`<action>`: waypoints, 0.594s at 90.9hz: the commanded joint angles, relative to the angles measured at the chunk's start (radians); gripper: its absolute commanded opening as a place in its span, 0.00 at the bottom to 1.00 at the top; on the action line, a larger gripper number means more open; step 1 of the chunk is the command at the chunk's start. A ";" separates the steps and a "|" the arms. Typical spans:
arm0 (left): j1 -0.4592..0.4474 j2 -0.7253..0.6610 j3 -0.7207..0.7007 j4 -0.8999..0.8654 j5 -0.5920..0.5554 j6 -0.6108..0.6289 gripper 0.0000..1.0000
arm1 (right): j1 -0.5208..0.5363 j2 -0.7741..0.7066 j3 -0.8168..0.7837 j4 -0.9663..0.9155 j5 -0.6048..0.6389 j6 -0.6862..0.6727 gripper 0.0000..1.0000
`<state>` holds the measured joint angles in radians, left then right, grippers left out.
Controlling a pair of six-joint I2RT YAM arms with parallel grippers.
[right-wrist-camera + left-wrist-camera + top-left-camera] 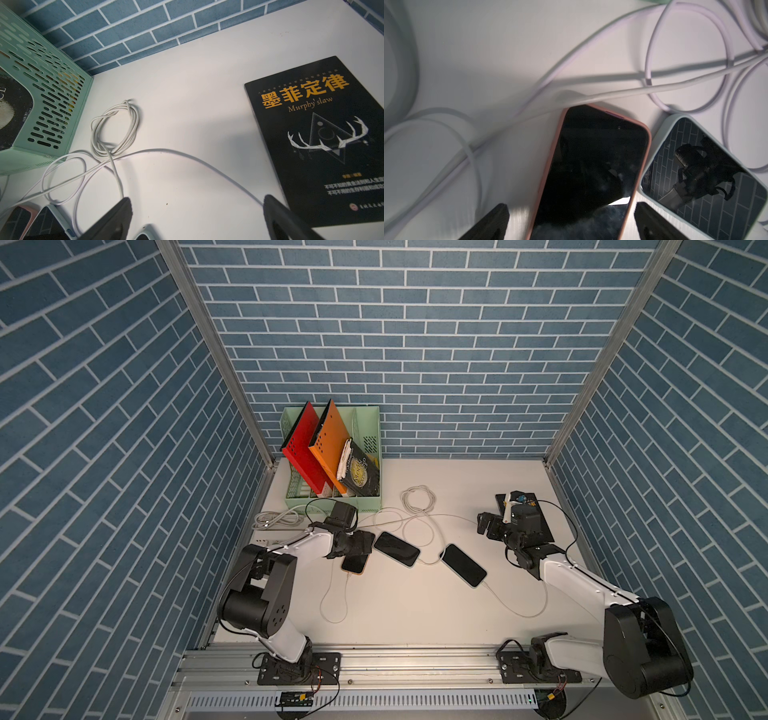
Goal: Unplug the charging cable from the phone
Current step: Pick up the phone at the center of the board.
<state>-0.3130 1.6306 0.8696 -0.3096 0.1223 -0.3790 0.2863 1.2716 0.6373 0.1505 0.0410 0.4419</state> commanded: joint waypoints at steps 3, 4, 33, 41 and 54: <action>-0.009 0.023 0.032 -0.034 -0.002 0.018 1.00 | 0.005 -0.009 -0.018 0.014 0.019 0.024 1.00; -0.009 0.025 0.032 -0.035 -0.002 0.018 1.00 | 0.005 -0.010 -0.019 0.014 0.020 0.024 1.00; -0.049 0.043 0.046 -0.096 -0.087 0.049 1.00 | 0.005 0.010 -0.013 0.022 0.028 0.024 1.00; -0.067 0.052 0.060 -0.110 -0.117 0.049 1.00 | 0.005 0.024 -0.004 0.023 0.025 0.026 0.99; -0.091 0.066 0.077 -0.126 -0.156 0.050 1.00 | 0.005 0.042 0.002 0.024 0.024 0.033 1.00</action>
<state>-0.3851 1.6779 0.9245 -0.3843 0.0223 -0.3428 0.2863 1.2987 0.6235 0.1608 0.0555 0.4442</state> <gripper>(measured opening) 0.997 0.995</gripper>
